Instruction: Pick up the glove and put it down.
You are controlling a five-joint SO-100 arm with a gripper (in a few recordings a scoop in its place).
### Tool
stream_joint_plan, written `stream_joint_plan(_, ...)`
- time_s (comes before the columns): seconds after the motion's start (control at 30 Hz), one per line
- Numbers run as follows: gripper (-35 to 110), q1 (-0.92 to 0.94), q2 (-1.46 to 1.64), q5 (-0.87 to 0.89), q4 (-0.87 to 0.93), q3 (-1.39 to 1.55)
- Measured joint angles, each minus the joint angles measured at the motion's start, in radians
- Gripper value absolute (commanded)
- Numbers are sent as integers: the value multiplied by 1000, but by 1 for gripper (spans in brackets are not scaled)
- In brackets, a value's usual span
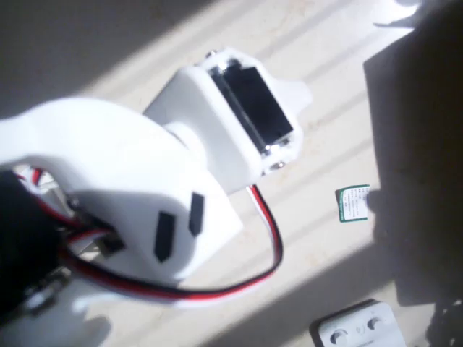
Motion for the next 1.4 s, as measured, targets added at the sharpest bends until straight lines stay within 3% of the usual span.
stream_joint_plan(0.43, 0, -173, -644, 0, -155, -520)
stream_joint_plan(0.87, 4, -252, -1014, 0, -158, -761)
stream_joint_plan(1.4, 19, -258, -1126, 0, -158, -928)
